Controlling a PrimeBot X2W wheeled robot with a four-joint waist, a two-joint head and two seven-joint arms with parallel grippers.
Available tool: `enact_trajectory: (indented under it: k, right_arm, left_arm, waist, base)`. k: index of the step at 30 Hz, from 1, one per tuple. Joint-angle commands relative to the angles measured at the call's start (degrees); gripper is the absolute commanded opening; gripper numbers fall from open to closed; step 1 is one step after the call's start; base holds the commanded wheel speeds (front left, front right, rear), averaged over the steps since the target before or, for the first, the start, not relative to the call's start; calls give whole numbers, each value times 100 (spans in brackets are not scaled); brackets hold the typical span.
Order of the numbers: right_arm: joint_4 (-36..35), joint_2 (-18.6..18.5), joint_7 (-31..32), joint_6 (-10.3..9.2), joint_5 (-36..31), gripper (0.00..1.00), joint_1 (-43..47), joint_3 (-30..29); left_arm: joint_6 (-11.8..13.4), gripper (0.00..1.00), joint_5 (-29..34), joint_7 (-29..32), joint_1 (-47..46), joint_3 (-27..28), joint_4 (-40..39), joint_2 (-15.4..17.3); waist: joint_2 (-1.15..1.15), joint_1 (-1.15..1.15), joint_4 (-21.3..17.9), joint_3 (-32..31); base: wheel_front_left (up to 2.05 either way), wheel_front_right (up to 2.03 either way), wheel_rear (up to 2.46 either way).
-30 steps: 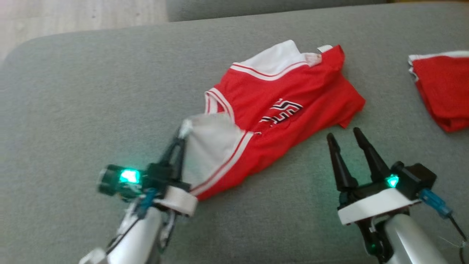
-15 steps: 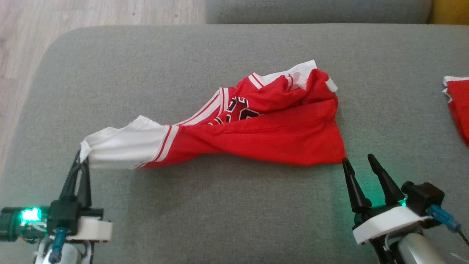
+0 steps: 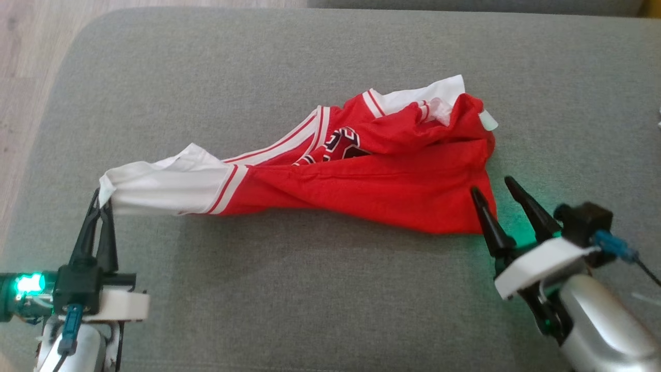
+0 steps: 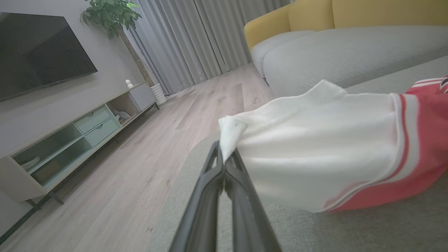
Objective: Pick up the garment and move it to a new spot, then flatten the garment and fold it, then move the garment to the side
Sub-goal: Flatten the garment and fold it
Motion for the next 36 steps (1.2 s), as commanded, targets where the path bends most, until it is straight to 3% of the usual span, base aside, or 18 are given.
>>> enact_trajectory:
  k: [1,9,10,13,14,19,25,29,33,36]
  right_arm:
    - [-57,-111,-4,37,124,100,-218,176]
    - [566,-340,-24,37,599,100,-891,784]
    - [632,-359,-41,37,644,93,-949,844]
    - [789,-396,-95,37,761,26,-1070,1008]
    - [824,-406,-110,37,793,0,-1095,1070]
    - [951,-415,-176,37,886,0,-1132,1178]
    - [635,-641,-197,37,717,0,-956,748]
    - [22,-1114,-198,37,416,0,-827,9]
    - [-697,-1606,-171,37,35,0,-568,-956]
    - [-1386,-1739,178,37,-190,0,-190,-1675]
  left_arm:
    - [25,0,-35,-21,-328,224,-133,205]
    - [-3,0,-22,-27,-512,90,-42,150]
    - [-6,0,-21,-28,-530,75,-37,144]
    - [-18,0,-23,-30,-574,38,-9,130]
    - [-19,0,-22,-31,-586,26,0,126]
    - [-30,0,-24,-34,-593,-7,48,142]
    - [-31,0,-26,-36,-525,32,-329,248]
    - [-170,0,-43,-37,-593,55,-1099,370]
    - [-467,0,-116,-37,-687,-118,-1773,413]
    - [-618,0,-217,28,-699,-275,-2106,364]
  waist:
    - [0,-1,29,27]
    - [0,-1,211,135]
    - [0,-1,234,151]
    - [0,-1,281,171]
    - [0,-1,292,172]
    - [0,-1,285,78]
    - [0,-1,121,-215]
    - [0,-1,-77,-466]
    - [0,-1,-295,-631]
    - [0,-1,-478,-657]
  base:
    - [0,0,0]
    - [0,0,0]
    - [0,0,0]
    - [0,0,0]
    - [0,0,0]
    - [0,0,0]
    - [0,0,0]
    - [0,0,0]
    - [0,0,0]
    - [0,0,0]
